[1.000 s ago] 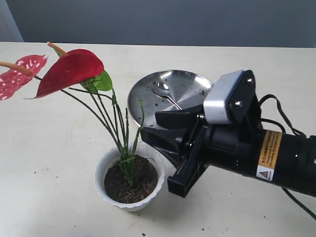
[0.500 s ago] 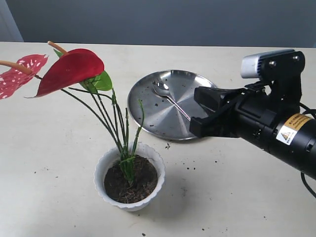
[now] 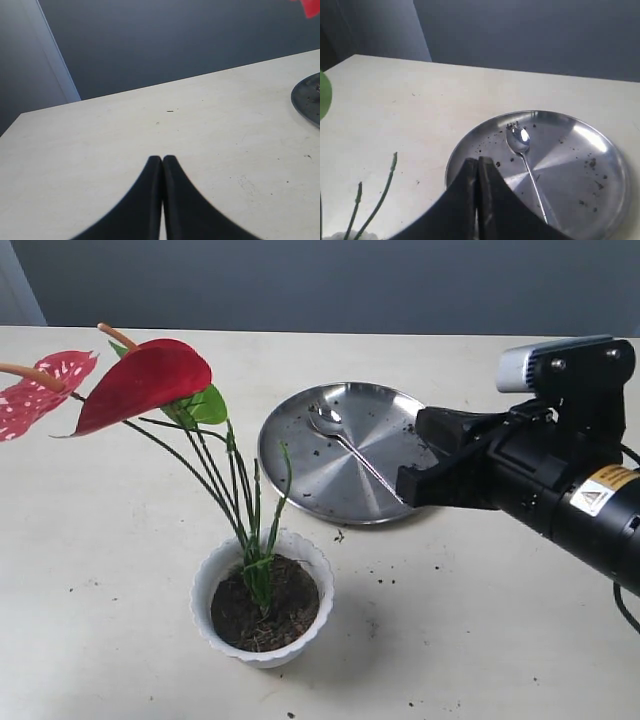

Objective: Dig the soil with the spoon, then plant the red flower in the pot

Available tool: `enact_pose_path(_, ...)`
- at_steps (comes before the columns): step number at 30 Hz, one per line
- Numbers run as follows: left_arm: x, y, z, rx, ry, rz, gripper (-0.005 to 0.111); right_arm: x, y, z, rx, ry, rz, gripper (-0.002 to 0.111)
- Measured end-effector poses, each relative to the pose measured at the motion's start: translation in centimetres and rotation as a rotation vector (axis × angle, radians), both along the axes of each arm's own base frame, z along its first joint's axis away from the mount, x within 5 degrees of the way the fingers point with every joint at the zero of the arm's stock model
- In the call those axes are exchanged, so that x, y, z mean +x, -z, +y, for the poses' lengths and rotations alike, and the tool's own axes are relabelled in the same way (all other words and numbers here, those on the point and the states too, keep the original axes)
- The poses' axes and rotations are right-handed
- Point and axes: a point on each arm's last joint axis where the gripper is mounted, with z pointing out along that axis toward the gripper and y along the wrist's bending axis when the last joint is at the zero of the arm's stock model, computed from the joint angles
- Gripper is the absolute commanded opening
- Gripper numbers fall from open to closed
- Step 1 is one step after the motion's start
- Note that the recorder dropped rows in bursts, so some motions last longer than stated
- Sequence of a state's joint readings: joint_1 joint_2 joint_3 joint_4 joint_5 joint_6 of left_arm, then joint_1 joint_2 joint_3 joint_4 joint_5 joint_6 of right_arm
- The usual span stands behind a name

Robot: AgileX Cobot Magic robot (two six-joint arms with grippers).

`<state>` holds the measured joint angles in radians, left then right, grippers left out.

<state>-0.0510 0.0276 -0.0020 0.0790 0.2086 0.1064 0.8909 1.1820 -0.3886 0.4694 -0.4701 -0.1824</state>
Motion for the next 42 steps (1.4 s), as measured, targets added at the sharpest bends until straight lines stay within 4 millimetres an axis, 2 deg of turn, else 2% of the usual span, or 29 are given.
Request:
enact_pose_path(3, 0.0, 0.0, 0.0, 0.000, 0.000, 0.000, 0.000, 0.6, -0.7, -1.3, 0.005, 0.055, -0.021, -0.001)
enact_pose_path(6, 0.0, 0.0, 0.0, 0.000, 0.000, 0.000, 0.000, 1.1, -1.6, -4.1, -0.001, 0.138, 0.010, -0.001)
enact_pose_path(10, 0.0, 0.0, 0.0, 0.000, 0.000, 0.000, 0.000, 0.4, -3.2, -8.0, -0.042, 0.219, 0.002, -0.001)
enact_pose_path(13, 0.0, 0.0, 0.0, 0.000, 0.000, 0.000, 0.000, -1.2, -4.5, -10.4, -0.061, 0.281, -0.033, -0.001)
enact_pose_path(16, 0.0, 0.0, 0.0, 0.000, 0.000, 0.000, 0.000, -3.7, -5.7, -12.2, -0.064, 0.325, -0.081, -0.001)
enact_pose_path(20, 0.0, 0.0, 0.0, 0.000, 0.000, 0.000, 0.000, -6.5, -6.1, -13.0, -0.084, 0.318, -0.108, -0.001)
enact_pose_path(24, 0.0, 0.0, 0.0, 0.000, 0.000, 0.000, 0.000, -8.1, -6.0, -13.3, -0.119, 0.299, -0.122, -0.001)
enact_pose_path(29, 0.0, 0.0, 0.0, 0.000, 0.000, 0.000, 0.000, -9.8, -4.5, -13.8, -0.119, 0.309, -0.184, -0.001)
enact_pose_path(33, 0.0, 0.0, 0.0, 0.000, 0.000, 0.000, 0.000, -10.7, -0.6, -14.5, -0.115, 0.404, -0.213, -0.001)
enact_pose_path(35, 0.0, 0.0, 0.0, 0.000, 0.000, 0.000, 0.000, -10.5, 0.6, -14.8, -0.142, 0.460, -0.184, -0.001)
enact_pose_path(38, 0.0, 0.0, 0.0, 0.000, 0.000, 0.000, 0.000, -10.4, 1.3, -15.0, -0.189, 0.489, -0.157, -0.001)
enact_pose_path(42, 0.0, 0.0, 0.0, 0.000, 0.000, 0.000, 0.000, -10.2, 2.7, -15.3, -0.149, 0.541, -0.085, -0.001)
